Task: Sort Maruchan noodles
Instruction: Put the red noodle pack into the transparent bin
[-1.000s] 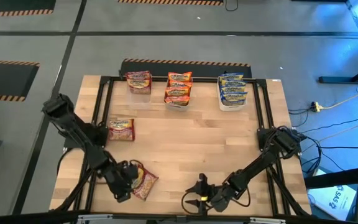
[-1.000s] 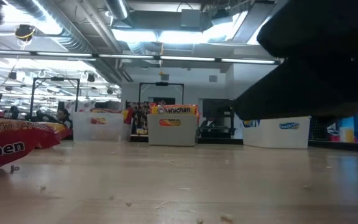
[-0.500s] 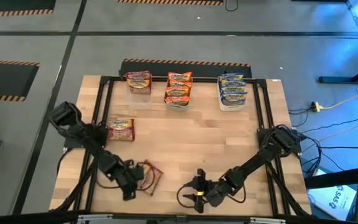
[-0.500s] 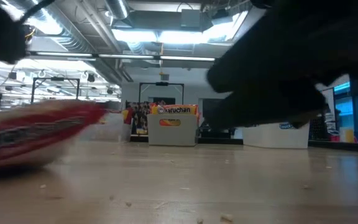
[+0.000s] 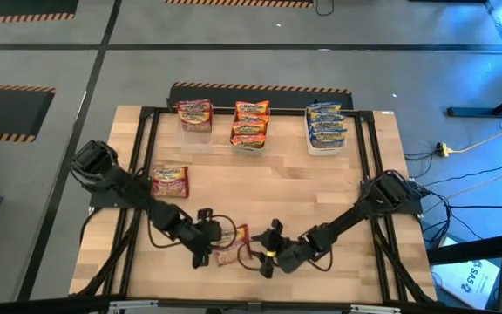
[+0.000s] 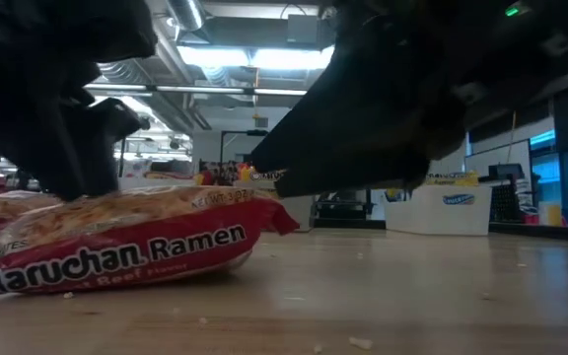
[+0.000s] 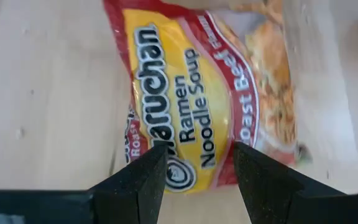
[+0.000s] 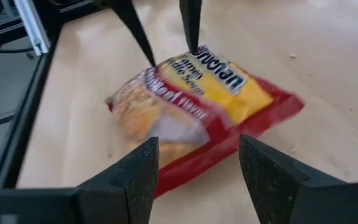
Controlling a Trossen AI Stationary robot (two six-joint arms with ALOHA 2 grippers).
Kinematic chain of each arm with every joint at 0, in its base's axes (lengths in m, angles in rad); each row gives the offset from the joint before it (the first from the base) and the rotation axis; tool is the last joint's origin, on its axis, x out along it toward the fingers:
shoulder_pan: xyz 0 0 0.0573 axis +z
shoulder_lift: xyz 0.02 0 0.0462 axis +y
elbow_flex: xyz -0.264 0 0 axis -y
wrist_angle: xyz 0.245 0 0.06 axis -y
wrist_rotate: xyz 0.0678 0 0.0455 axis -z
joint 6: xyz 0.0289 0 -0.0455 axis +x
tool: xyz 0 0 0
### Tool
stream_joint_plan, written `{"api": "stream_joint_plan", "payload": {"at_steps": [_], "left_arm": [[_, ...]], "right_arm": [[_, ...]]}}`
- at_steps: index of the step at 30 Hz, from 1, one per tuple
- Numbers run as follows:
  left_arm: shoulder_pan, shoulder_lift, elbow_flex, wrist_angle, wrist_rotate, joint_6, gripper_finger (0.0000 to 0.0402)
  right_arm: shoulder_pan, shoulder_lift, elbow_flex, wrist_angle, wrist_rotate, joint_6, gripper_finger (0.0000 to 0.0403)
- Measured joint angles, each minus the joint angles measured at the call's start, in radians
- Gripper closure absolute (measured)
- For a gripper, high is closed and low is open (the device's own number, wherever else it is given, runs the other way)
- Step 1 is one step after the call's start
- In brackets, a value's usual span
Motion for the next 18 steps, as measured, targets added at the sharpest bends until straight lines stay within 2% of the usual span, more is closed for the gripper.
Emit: {"api": "stream_joint_plan", "payload": {"at_steps": [5, 9, 13, 16, 18], "left_arm": [[0.011, -0.002, 0.009, 0.013, 0.023, 0.002, 0.0223], [0.019, -0.066, 0.099, -0.046, 0.086, -0.027, 0.0227], [-0.002, -0.100, 0.161, -0.065, 0.052, -0.041, 0.0228], [-0.041, -0.098, 0.165, -0.047, 0.007, -0.065, 0.0229], [-0.055, -0.082, 0.168, -0.043, 0.013, -0.111, 0.0229]], "right_arm": [[-0.041, 0.000, 0.000, -0.003, -0.069, 0.000, 0.0198], [-0.044, 0.000, 0.000, -0.009, -0.078, -0.002, 0.0198], [-0.042, 0.000, 0.000, -0.014, -0.102, -0.002, 0.0198], [-0.044, 0.000, 0.000, -0.007, -0.105, 0.002, 0.0198], [-0.043, -0.001, 0.000, 0.006, -0.105, 0.003, 0.0198]]}}
